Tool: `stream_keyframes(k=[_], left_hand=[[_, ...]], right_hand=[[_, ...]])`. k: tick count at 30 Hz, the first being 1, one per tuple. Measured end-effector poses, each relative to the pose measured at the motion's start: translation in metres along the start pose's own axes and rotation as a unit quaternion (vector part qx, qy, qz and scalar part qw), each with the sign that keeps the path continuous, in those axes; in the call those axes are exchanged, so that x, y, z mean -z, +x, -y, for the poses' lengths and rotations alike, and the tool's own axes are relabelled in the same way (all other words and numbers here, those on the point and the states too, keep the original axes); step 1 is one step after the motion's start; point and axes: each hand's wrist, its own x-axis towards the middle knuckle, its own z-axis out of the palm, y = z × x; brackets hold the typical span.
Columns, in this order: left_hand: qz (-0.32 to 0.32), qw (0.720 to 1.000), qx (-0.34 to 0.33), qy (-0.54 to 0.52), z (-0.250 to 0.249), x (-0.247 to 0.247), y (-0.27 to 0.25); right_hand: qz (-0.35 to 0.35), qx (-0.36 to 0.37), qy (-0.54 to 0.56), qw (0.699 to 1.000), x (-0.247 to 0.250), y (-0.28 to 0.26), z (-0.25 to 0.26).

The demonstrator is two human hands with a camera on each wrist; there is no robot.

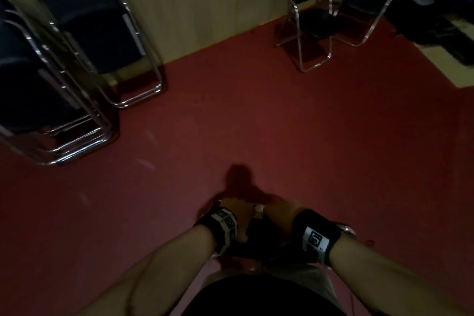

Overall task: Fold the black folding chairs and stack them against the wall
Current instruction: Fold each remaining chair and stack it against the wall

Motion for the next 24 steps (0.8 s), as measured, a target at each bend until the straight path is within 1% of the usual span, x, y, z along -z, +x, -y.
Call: stream_keyframes(k=[1,2,3,4,5,6,7,8,10,11,13,14,16,17,19,20,22,23,24], left_hand=[[0.008,1.000,0.027,-0.006,0.016,0.004,0.000],[0.018,0.999,0.029,-0.015,0.013,0.008,-0.004],[0.013,0.998,0.058,-0.018,0.032,0.015,0.000],[0.008,0.996,0.072,-0.047,0.052,0.022,0.005],[0.015,0.993,0.086,-0.074,0.058,0.026,0.000],[0.015,0.990,0.098,-0.099,0.078,0.038,0.006],[0.029,0.986,0.116,-0.119,0.095,0.048,0.009],[0.040,0.983,0.116,-0.139,0.098,0.050,0.002],[0.041,0.979,0.129,-0.155,0.133,0.073,0.008],[0.044,0.978,0.133,-0.156,0.138,0.072,0.001],[0.042,0.975,0.146,-0.160,0.177,0.094,0.013],[0.039,0.973,0.150,-0.170,0.183,0.098,0.008],[0.037,0.971,0.153,-0.181,0.219,0.120,0.016],[0.041,0.972,0.153,-0.175,0.222,0.127,0.010],[0.042,0.967,0.162,-0.191,0.254,0.143,0.007],[0.042,0.966,0.155,-0.201,0.256,0.146,0.006],[0.017,0.955,0.179,-0.234,0.303,0.150,-0.010],[0.016,0.954,0.177,-0.240,0.305,0.153,-0.009],[0.002,0.946,0.194,-0.261,0.331,0.150,-0.021]], right_hand=[[0.004,0.011,0.003,1.000,0.016,0.017,-0.006],[-0.008,0.002,0.008,1.000,0.016,0.012,-0.008],[-0.028,0.031,0.000,0.999,0.033,0.029,-0.015],[-0.061,0.054,-0.014,0.997,0.052,0.045,-0.018],[-0.078,0.053,-0.010,0.995,0.054,0.044,-0.016],[-0.079,0.065,-0.023,0.994,0.074,0.060,-0.026],[-0.083,0.067,-0.025,0.994,0.087,0.078,-0.034],[-0.081,0.048,-0.015,0.995,0.084,0.075,-0.034],[-0.078,0.057,0.004,0.995,0.112,0.104,-0.061],[-0.060,0.065,0.012,0.996,0.112,0.101,-0.064],[-0.041,0.088,0.025,0.995,0.146,0.134,-0.085],[-0.028,0.100,0.019,0.994,0.159,0.133,-0.082],[-0.031,0.114,-0.005,0.993,0.199,0.162,-0.085],[-0.028,0.120,-0.019,0.992,0.208,0.162,-0.081],[-0.033,0.136,-0.053,0.989,0.243,0.189,-0.078],[-0.029,0.135,-0.053,0.989,0.251,0.184,-0.077],[-0.051,0.170,-0.102,0.979,0.302,0.219,-0.055],[-0.047,0.166,-0.107,0.979,0.310,0.217,-0.056],[-0.048,0.185,-0.135,0.972,0.337,0.235,-0.036]])
